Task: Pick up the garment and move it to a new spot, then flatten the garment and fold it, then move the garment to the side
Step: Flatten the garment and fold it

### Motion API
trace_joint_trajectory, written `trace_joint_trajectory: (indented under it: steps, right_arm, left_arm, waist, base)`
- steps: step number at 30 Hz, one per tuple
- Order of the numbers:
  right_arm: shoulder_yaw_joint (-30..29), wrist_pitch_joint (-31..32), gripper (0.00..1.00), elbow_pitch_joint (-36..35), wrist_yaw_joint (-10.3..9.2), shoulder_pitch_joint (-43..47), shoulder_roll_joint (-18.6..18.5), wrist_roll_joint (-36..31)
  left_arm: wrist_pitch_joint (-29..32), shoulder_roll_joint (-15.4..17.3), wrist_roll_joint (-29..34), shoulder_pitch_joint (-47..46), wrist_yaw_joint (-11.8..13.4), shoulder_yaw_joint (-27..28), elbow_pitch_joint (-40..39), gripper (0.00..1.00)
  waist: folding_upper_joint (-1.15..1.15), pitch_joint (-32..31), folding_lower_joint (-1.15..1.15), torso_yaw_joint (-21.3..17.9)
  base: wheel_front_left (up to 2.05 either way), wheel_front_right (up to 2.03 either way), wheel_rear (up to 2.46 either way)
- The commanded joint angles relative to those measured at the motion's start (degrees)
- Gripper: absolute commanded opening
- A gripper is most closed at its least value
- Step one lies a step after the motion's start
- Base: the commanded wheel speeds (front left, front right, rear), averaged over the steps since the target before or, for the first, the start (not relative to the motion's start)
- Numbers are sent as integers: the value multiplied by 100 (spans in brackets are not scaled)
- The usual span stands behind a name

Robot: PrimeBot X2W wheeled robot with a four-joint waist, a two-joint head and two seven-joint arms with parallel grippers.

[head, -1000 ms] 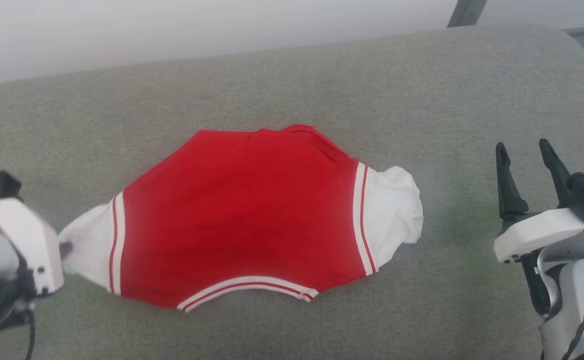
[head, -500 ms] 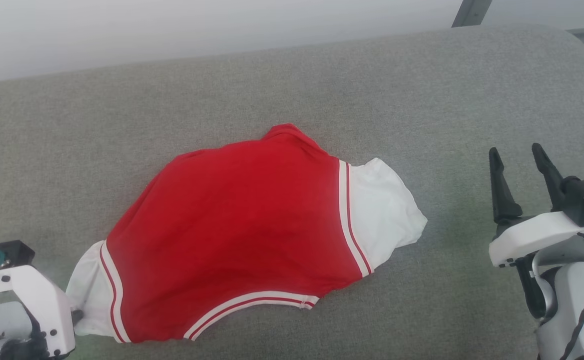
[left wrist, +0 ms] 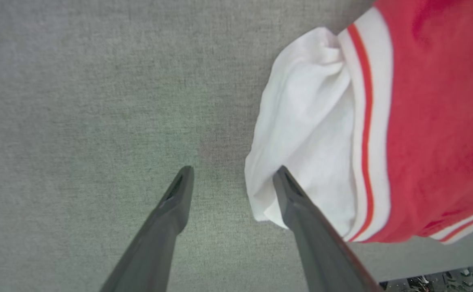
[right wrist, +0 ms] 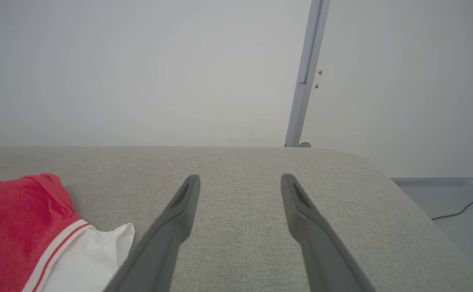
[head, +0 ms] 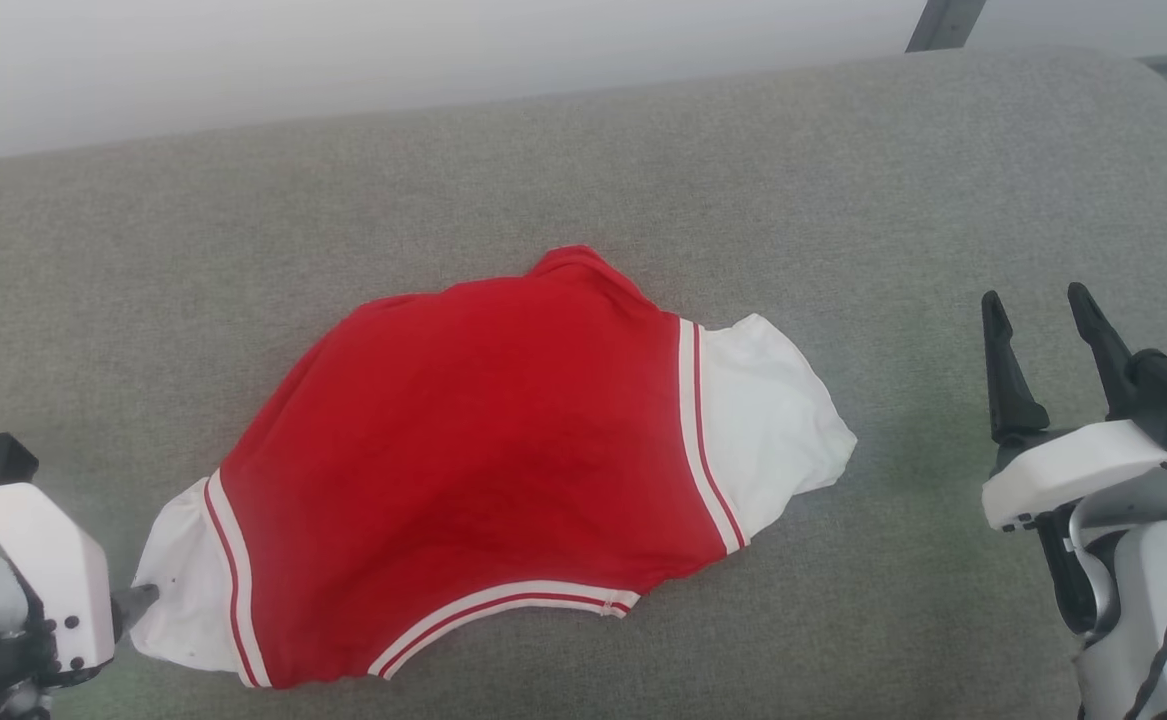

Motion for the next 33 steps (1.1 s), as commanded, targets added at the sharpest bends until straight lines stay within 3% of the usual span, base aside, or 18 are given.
trace_joint_trajectory:
  steps: [1,12,13,14,15,16,20,26,33]
  right_arm:
    - [12,-18,100,-17,-2,-67,14,32]
    - [184,129,100,-37,-1,-116,-61,121]
    - [229,176,100,-31,-1,-116,-80,159]
    - [294,217,100,-26,-2,-123,-106,214]
    - [426,290,100,-31,-2,-122,-132,293]
    - [680,469,100,-54,-2,-82,-211,470]
    - [1301,1007,100,-117,-1,-34,-497,1050]
    - [1919,2014,100,-255,-1,-75,-970,1766]
    - [2205,3161,100,-80,-1,-342,-1212,2247]
  left_arm:
    - [78,-16,57,-96,0,-54,29,100]
    - [220,-338,211,-710,-318,-421,961,99]
    - [242,-391,202,-755,-369,-457,1081,81]
    - [229,-453,212,-821,-405,-483,1193,48]
    - [219,-522,189,-873,-467,-504,1290,0]
    - [175,-624,146,-943,-647,-550,1420,0]
    - [84,-767,120,-1031,-855,-593,1614,0]
    - [-24,-992,189,-1221,-1027,-709,1692,0]
    - [-68,-1178,310,-1502,-1137,-840,1662,0]
  waist:
    - [0,18,0,-8]
    - [0,199,0,-89]
    - [0,213,0,-100]
    - [0,226,0,-109]
    - [0,238,0,-117]
    - [0,254,0,-125]
    - [0,265,0,-93]
    - [0,280,0,107]
    - [0,403,0,360]
  base:
    - [0,0,0]
    - [0,0,0]
    - [0,0,0]
    - [0,0,0]
    - [0,0,0]
    - [0,0,0]
    - [0,0,0]
    - [0,0,0]
    - [0,0,0]
